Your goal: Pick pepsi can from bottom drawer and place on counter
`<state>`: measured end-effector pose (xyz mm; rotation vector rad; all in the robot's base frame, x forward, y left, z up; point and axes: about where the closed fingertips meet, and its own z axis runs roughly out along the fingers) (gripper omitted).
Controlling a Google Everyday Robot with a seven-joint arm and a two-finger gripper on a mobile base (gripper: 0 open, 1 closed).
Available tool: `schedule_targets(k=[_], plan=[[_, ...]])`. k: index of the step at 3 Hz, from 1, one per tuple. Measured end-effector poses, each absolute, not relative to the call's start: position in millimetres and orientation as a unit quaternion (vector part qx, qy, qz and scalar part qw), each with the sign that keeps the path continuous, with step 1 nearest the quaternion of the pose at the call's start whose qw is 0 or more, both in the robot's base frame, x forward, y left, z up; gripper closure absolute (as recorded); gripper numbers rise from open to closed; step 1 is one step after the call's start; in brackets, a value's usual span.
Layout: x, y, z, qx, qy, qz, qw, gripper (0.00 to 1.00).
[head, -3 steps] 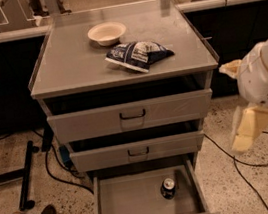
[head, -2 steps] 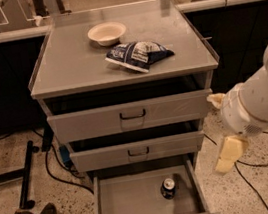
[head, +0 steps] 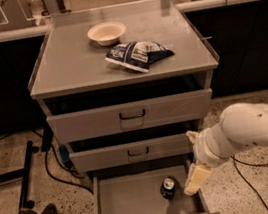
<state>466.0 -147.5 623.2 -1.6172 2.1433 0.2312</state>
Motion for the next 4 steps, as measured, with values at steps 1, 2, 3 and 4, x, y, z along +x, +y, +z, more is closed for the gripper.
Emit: schedule_targets(k=[1, 2, 3, 4], plan=[[494.9, -122.3, 538.4, -0.562, 0.77, 0.115, 0.279, 0.0], [535.1, -101.8, 487.2, -0.53, 0.762, 0.125, 0.35, 0.0], [571.7, -90.1, 435.7, -0.511, 0.757, 0.131, 0.386, 0.0], [586.8, -90.1, 384.6, -0.51, 0.75, 0.152, 0.393, 0.0]])
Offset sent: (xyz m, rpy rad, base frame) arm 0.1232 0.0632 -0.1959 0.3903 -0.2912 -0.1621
